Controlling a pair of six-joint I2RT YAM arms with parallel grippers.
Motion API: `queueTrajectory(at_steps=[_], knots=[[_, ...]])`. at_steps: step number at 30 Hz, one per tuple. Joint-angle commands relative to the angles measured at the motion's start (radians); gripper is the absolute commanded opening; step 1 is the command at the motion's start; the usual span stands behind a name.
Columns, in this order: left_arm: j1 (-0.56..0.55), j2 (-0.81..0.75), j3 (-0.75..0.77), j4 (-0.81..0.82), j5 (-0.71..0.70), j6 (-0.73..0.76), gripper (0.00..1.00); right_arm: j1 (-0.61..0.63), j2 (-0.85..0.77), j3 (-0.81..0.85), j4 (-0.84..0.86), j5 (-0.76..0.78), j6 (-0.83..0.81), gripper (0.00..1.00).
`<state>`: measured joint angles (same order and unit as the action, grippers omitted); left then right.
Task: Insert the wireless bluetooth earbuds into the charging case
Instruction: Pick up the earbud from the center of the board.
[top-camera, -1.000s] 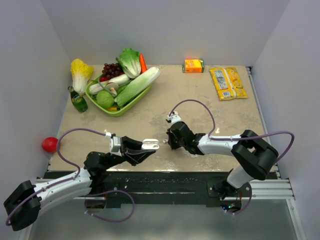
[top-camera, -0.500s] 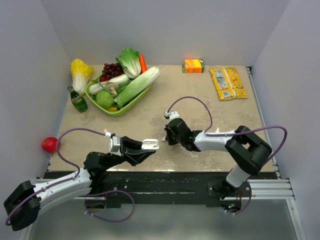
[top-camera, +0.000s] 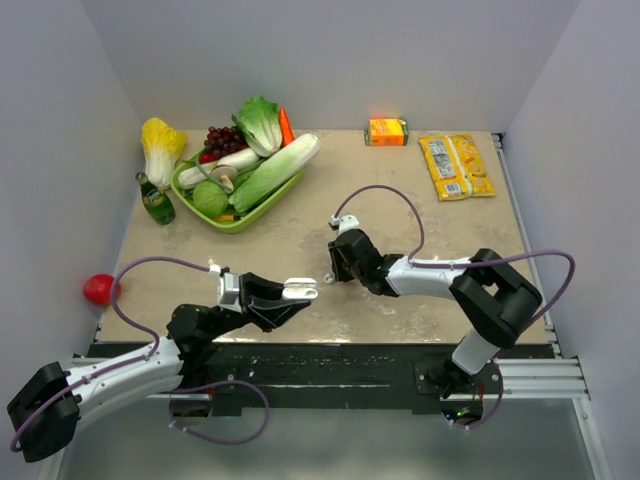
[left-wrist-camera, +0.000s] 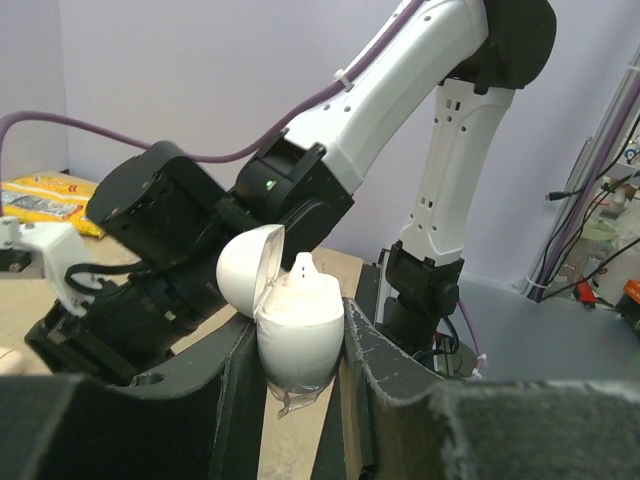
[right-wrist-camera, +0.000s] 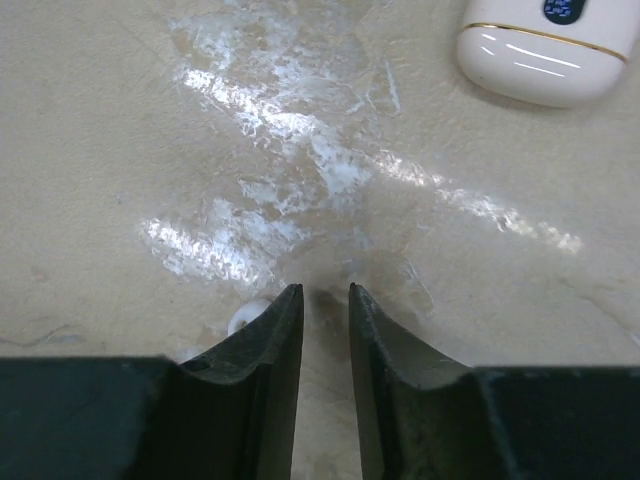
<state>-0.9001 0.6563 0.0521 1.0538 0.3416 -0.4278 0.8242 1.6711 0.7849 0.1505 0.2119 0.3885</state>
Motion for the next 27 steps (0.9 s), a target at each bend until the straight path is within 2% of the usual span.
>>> queueTrajectory(at_steps=[1, 5, 8, 14, 27], knots=[[-0.006, -0.012, -0.028, 0.063, -0.019, -0.002, 0.00, 0.013, -0.171, -0.019, -0.020, 0.055, -0.017, 0.32], [-0.006, -0.006, -0.026, 0.074, -0.018, -0.002, 0.00, 0.065, -0.205, 0.016, -0.049, -0.044, -0.079, 0.47], [-0.008, 0.002, -0.026, 0.081, -0.018, -0.002, 0.00, 0.087, -0.168, 0.045, -0.066, -0.135, -0.111, 0.51], [-0.008, 0.002, -0.028, 0.075, -0.012, -0.008, 0.00, 0.102, -0.080, 0.089, -0.108, -0.146, -0.128, 0.51], [-0.011, -0.007, -0.028, 0.060, -0.018, -0.005, 0.00, 0.101, -0.017, 0.094, -0.106, -0.117, -0.131, 0.52]])
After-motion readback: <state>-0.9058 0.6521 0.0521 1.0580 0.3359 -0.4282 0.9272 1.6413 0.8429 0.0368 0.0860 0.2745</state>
